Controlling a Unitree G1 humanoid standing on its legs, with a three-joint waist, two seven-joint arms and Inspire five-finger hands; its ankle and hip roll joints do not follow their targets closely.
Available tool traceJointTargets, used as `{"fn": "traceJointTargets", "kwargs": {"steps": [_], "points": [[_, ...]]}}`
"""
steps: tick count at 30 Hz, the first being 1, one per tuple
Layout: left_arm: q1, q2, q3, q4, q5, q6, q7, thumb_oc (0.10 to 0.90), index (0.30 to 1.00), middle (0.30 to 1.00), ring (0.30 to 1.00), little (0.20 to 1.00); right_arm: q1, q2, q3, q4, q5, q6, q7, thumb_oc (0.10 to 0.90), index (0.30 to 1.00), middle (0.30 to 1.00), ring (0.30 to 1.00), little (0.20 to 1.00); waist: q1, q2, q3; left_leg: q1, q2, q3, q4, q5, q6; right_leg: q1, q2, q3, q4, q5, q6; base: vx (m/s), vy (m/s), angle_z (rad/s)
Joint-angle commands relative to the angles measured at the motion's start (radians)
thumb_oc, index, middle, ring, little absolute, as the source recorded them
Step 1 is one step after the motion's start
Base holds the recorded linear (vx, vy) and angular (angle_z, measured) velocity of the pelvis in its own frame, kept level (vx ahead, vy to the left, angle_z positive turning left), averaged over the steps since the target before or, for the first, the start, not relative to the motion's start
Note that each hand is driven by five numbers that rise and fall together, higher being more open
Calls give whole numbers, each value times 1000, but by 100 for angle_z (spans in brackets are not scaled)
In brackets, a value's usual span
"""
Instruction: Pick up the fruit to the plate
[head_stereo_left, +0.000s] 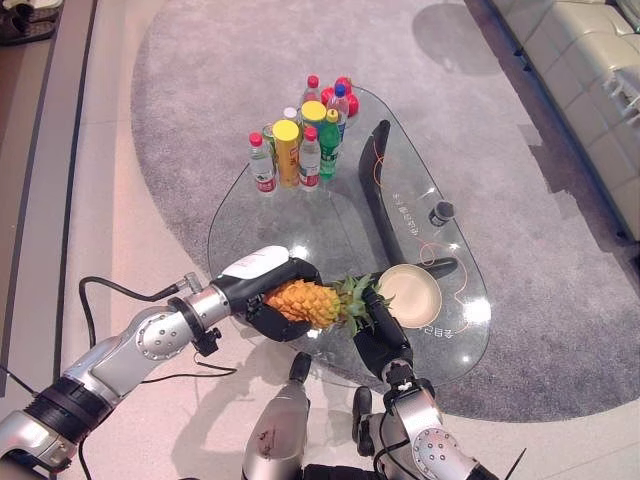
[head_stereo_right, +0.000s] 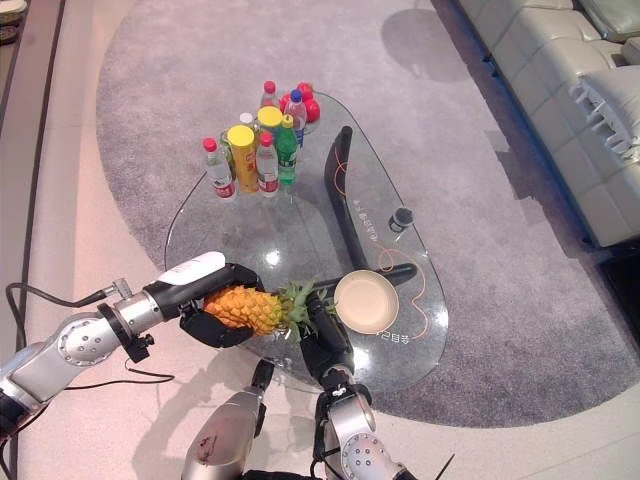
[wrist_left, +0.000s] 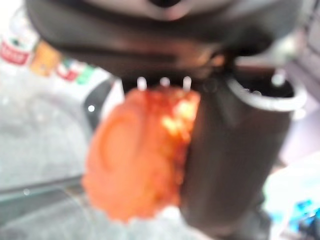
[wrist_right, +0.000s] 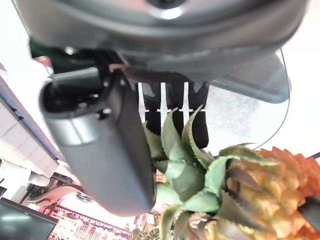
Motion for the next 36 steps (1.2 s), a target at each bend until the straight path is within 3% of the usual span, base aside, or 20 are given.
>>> {"fn": "traceJointTargets", "kwargs": {"steps": [1, 5, 6, 7, 8, 21, 36], "points": [[78, -101, -54, -256, -43, -164, -100, 100, 300, 300, 300, 200, -105, 31, -89, -158, -69, -52, 39, 100, 300, 300, 300, 200, -29, 30, -97, 103, -105, -23, 37, -114, 97, -136, 36, 2, 27, 159, 100, 0, 0, 0], [91, -114, -44, -251, -30, -149, -77, 100, 300, 300, 300, 200, -98, 31, -92, -161, -73, -45, 39, 100, 300, 300, 300, 200, -29, 29, -100, 105, -105, -24, 34, -111, 98, -134, 36, 2, 24, 160, 98, 0, 0, 0], [96, -120, -40, -249, -26, -137, -66, 311, 481, 481, 481, 411, -94, 32, -92, -159, -75, -45, 43, 100, 300, 300, 300, 200, -29, 29, -100, 105, -105, -25, 32, -109, 98, -133, 36, 1, 23, 161, 97, 0, 0, 0], [96, -120, -40, -249, -26, -136, -66, 311, 481, 481, 481, 411, -94, 32, -92, -159, -75, -45, 43, 100, 300, 300, 300, 200, -29, 29, -101, 105, -105, -25, 32, -109, 98, -133, 36, 1, 23, 161, 97, 0, 0, 0], [100, -126, -36, -247, -17, -125, -57, 800, 900, 900, 900, 900, -92, 32, -93, -159, -77, -43, 45, 100, 300, 300, 300, 200, -28, 29, -99, 103, -106, -25, 34, -107, 98, -134, 37, 1, 25, 160, 97, 0, 0, 0], [128, -140, -5, -242, -10, -105, -47, 800, 900, 900, 900, 900, -84, 25, -107, -184, -84, -34, 32, 100, 300, 300, 300, 200, -29, 30, -101, 109, -107, -27, 24, -99, 97, -132, 39, -3, 24, 161, 92, 0, 0, 0], [139, -139, 13, -239, -11, -74, -40, 800, 900, 900, 900, 900, -69, 10, -142, -229, -147, -83, 19, 100, 300, 300, 300, 200, -34, 23, -97, 110, -108, -22, 33, -102, 99, -132, 44, -1, 26, 167, 96, 0, 0, 0]]}}
